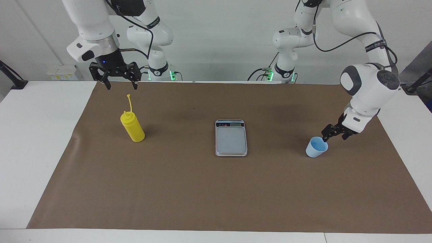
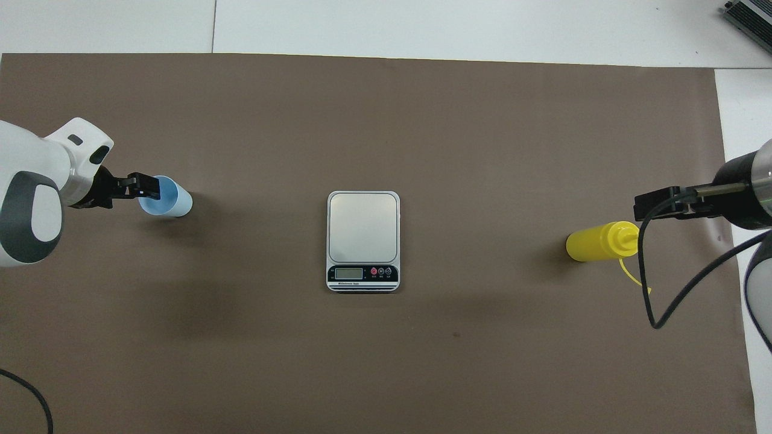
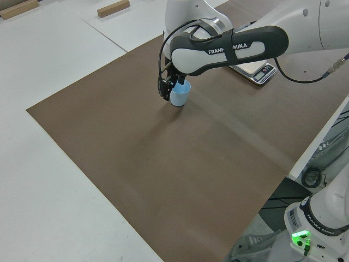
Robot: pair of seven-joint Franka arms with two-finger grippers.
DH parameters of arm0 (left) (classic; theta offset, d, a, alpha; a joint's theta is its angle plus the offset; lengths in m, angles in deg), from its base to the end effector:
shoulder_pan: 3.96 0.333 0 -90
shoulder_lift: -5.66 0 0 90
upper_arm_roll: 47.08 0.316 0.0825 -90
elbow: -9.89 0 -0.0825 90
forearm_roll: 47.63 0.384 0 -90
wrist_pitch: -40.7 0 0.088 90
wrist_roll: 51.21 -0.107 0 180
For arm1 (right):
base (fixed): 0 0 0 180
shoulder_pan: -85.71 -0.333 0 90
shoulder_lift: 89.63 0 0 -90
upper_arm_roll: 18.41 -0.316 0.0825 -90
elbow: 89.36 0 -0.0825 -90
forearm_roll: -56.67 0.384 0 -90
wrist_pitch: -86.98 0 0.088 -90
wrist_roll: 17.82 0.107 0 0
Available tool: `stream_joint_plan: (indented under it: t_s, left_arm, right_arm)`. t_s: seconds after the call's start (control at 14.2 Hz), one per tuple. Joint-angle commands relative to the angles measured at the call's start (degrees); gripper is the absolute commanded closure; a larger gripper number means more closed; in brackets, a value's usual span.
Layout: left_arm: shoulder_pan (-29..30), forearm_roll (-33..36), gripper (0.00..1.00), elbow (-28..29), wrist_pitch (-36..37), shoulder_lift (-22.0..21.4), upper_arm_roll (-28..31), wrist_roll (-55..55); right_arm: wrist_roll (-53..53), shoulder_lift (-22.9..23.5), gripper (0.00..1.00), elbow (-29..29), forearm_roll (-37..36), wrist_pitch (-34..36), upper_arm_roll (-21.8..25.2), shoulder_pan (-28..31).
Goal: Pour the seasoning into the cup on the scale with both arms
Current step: 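Reach the left gripper to the light-blue cup and grasp it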
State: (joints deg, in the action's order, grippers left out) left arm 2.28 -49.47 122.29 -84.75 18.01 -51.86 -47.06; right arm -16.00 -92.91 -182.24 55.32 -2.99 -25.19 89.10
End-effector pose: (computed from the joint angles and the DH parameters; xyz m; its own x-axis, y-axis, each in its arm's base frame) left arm 0.5998 0.0159 0.3675 0.9929 0.1183 0.0091 0.1178 -0.9920 0.0450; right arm 0.5356 0.0311 0.6318 0.9996 0.0272 0.0070 0.0270 -0.9992 0.0301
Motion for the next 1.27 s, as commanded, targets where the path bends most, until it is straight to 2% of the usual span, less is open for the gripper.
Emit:
stream_joint_plan:
  t_s: [0.0,0.14,0.35,0.42,0.56,0.64,0.85,1.2]
  left_arm:
    - [-0.61,-0.72,0.00,2.56,-2.43,-0.48,0.47,0.69]
    - [-0.70,-0.72,0.00,4.49,-5.23,-0.48,0.47,1.13]
    - [-0.88,-0.80,0.00,4.77,-5.51,-0.31,0.47,1.13]
    - [-0.96,-1.33,0.21,4.68,-5.59,-0.22,0.47,1.13]
    - [-1.84,-1.86,0.86,4.15,-5.25,-0.22,0.47,1.13]
    - [-1.84,-1.86,1.00,4.06,-5.24,-0.22,0.47,0.52]
    - [-2.20,-1.68,1.00,2.75,-3.85,-0.04,0.47,-0.71]
    - [-2.02,-1.42,1.00,-7.52,7.65,0.84,0.47,-5.90]
  right_arm:
    - [0.46,-0.94,0.00,-0.72,0.12,0.58,-0.25,0.48]
    - [0.46,-0.94,0.00,-0.72,0.12,0.58,-0.25,0.48]
    - [0.46,-0.94,0.00,-0.72,0.12,0.58,-0.25,0.56]
    - [0.46,-0.94,0.00,-0.72,0.12,0.58,-0.25,0.56]
    - [0.46,-0.94,0.00,-0.72,0.12,0.58,-0.25,0.48]
    - [0.55,-0.94,0.00,-0.72,0.12,0.58,-0.25,0.56]
    - [0.46,-0.94,0.00,-0.72,0.12,0.58,-0.25,0.56]
    - [0.46,-0.94,0.00,-0.72,0.12,0.58,-0.25,0.56]
